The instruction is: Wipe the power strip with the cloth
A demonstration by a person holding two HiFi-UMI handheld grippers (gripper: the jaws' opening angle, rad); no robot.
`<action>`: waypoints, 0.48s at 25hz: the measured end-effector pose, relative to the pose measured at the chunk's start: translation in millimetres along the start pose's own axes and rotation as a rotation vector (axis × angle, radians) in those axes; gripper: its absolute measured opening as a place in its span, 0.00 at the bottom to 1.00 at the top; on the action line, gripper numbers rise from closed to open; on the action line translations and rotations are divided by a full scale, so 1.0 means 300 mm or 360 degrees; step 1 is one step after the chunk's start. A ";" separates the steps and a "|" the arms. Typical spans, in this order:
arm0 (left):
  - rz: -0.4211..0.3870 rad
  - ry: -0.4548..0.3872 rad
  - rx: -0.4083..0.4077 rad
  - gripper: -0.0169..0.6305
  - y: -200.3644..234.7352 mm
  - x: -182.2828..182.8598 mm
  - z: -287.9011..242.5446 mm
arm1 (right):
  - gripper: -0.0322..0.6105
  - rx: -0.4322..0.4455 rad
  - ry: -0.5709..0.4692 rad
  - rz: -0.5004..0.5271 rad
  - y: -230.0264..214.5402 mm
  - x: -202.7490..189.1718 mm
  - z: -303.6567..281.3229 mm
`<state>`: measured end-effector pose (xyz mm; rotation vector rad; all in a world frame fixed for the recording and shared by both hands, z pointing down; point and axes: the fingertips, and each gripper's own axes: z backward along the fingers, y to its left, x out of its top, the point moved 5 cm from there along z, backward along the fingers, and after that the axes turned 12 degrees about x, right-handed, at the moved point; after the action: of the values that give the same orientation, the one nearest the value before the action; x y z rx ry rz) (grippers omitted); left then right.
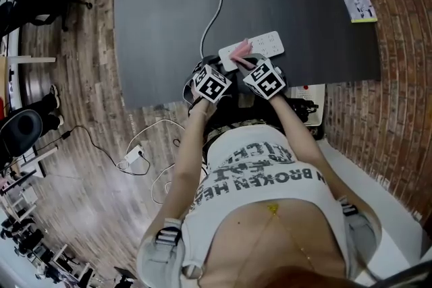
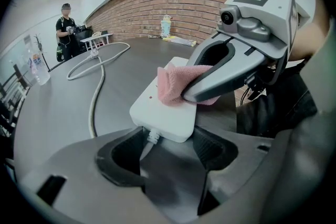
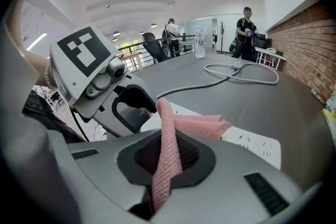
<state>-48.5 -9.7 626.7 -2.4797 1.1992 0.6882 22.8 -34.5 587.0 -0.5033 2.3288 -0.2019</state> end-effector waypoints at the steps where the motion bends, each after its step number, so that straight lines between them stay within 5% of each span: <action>1: 0.0001 -0.0001 0.0000 0.46 -0.001 0.000 0.000 | 0.07 -0.0006 -0.0002 -0.0007 -0.005 -0.003 0.005; 12: 0.0001 0.0001 -0.0005 0.46 0.000 -0.001 -0.001 | 0.07 -0.0120 -0.0025 -0.0087 -0.069 -0.038 0.062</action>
<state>-48.5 -9.6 626.9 -2.4826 1.2001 0.6898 49.4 -48.6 586.6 -0.6043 2.3156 -0.1356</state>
